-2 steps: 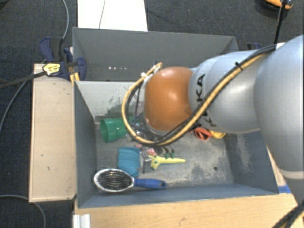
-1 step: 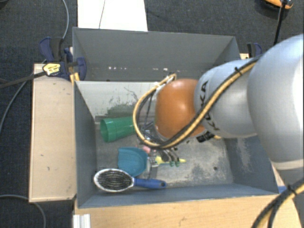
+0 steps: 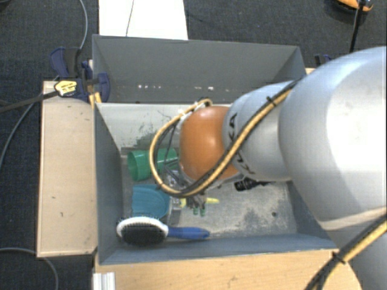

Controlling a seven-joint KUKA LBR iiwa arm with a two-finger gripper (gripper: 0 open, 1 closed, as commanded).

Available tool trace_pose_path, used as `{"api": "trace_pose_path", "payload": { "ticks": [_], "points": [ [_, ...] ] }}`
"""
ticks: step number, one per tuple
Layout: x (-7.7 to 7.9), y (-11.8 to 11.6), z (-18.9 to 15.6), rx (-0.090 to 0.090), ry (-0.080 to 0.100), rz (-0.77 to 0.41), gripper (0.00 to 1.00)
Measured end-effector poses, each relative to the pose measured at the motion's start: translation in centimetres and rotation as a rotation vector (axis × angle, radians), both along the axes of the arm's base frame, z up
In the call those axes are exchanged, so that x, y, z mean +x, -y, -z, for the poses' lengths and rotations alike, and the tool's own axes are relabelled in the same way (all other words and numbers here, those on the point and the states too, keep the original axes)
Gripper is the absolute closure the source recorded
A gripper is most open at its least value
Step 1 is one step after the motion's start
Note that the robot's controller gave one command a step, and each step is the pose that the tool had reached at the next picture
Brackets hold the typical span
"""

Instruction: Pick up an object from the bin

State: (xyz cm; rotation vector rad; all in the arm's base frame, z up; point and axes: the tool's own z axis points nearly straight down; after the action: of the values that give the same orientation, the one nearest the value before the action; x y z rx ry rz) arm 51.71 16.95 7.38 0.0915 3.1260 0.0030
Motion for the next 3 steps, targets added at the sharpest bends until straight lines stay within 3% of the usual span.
{"api": "trace_pose_path", "payload": {
  "ticks": [3],
  "points": [
    [-0.08, 0.08, -0.6, 0.0, -0.001, 0.002, 1.0]
  ]
}}
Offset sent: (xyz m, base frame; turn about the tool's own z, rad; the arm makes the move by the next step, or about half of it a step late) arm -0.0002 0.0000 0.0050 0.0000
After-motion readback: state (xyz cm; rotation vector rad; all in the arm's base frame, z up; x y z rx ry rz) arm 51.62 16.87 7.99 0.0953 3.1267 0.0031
